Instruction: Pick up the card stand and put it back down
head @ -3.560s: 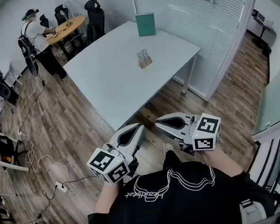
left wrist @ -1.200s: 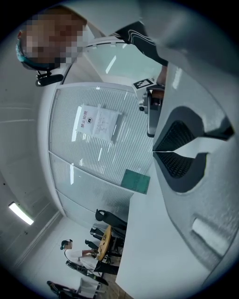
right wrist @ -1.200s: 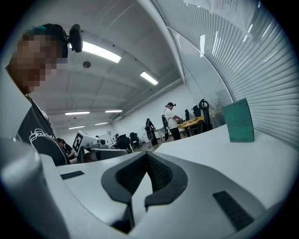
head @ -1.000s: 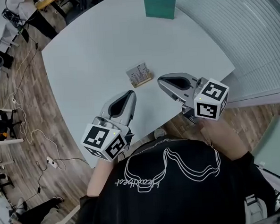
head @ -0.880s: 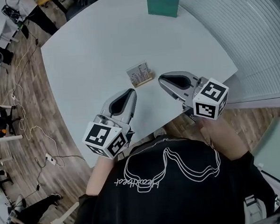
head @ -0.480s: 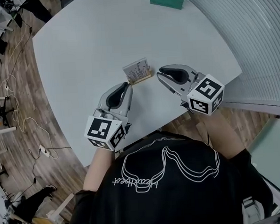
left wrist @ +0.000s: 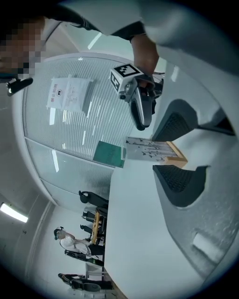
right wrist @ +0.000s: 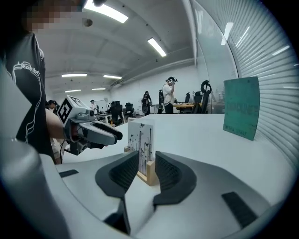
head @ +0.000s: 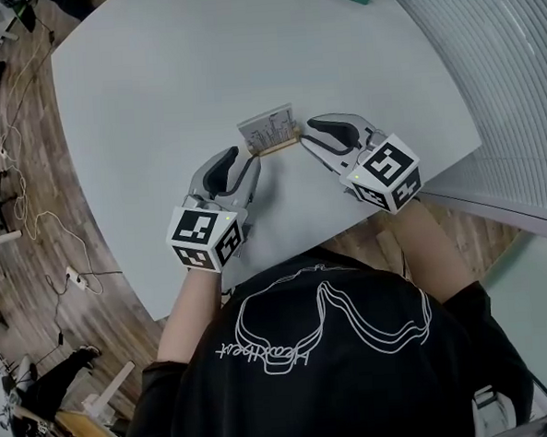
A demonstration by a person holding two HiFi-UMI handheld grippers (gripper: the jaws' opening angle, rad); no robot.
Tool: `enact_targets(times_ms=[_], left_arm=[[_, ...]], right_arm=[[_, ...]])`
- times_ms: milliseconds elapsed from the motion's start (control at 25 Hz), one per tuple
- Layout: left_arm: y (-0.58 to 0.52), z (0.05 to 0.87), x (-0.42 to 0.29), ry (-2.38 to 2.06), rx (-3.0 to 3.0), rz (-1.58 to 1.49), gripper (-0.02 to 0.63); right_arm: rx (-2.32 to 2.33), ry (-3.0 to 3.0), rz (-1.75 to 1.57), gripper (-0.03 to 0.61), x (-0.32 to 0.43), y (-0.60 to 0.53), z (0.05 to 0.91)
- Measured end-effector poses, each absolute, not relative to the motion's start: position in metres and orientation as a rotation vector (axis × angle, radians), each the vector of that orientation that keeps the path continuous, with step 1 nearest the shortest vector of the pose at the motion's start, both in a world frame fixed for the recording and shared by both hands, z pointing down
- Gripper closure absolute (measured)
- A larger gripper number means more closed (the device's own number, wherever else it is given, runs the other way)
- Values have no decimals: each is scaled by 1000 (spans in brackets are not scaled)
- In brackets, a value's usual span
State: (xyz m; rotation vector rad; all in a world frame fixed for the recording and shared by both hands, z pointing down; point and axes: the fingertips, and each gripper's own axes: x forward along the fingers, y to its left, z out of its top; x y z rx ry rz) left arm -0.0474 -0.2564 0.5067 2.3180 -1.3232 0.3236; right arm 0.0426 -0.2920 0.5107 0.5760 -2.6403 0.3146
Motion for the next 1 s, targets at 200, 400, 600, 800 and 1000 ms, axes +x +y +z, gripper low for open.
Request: enact_targets(times_ms=[200,400,600,800,1000], left_arm=[[-261,527,-45,-1309,2288,381,463],[-262,541,-42,-1284,2259,404,463],[-264,551,-43,-1311,2234,457,464],[-266,563,-47,-1305,2198,453,466],[-271,563,-48,-1314,2188,445,494]], right_arm=[[528,-2585,310,430,43,-294,530],[485,-2530,306,422,37,-293,548],[477,-2516,294,426,34,-295,552],[469,-2506,305,441,27,-296,562],[451,-2497,273,466,24,-297,563]])
